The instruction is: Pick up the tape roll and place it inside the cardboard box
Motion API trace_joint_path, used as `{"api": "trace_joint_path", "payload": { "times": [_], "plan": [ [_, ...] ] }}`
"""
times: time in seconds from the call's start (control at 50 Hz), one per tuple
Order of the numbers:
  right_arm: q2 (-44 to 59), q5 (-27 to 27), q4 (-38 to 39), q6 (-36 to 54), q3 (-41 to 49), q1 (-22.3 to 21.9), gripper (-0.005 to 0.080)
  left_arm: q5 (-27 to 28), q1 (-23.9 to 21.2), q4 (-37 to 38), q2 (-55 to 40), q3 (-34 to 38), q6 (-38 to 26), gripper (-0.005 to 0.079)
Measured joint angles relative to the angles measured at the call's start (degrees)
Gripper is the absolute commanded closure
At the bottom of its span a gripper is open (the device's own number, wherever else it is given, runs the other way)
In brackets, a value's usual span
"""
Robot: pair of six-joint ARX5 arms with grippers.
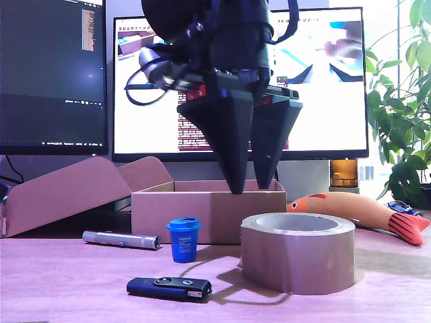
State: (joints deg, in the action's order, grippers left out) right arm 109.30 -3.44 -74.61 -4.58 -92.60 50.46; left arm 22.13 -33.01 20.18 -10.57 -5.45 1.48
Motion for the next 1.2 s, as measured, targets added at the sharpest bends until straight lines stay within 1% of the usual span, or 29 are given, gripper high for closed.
{"api": "trace_joint_path", "payload": {
  "times": [0.12,0.26,0.36,0.52,0.84,1.2],
  "plan": [
    [0.00,-0.02,1.11,0.00,0.00,-0.46,0.0428,-0.11,0.00,0.04,0.00,0.00,0.00,0.0762],
    [0.00,0.31,1.46,0.02,0.00,-2.01,0.0378,-0.11,0.00,0.39,0.00,0.00,0.00,0.0762],
    [0.00,0.48,1.46,0.02,0.00,-3.26,0.0375,-0.13,0.00,0.39,0.00,0.00,-0.15,0.0762],
    [0.00,2.86,1.73,0.20,0.00,-4.98,0.0375,-0.42,0.00,0.39,0.00,0.00,-0.17,0.0762],
    [0.11,4.35,4.02,0.22,0.22,-4.94,0.0375,-0.81,0.00,0.39,0.00,0.00,-0.17,0.0762],
    [0.24,4.55,8.20,0.22,6.58,-4.98,0.0376,-0.81,0.00,0.39,0.00,0.00,-0.17,0.0762]
  ]
}}
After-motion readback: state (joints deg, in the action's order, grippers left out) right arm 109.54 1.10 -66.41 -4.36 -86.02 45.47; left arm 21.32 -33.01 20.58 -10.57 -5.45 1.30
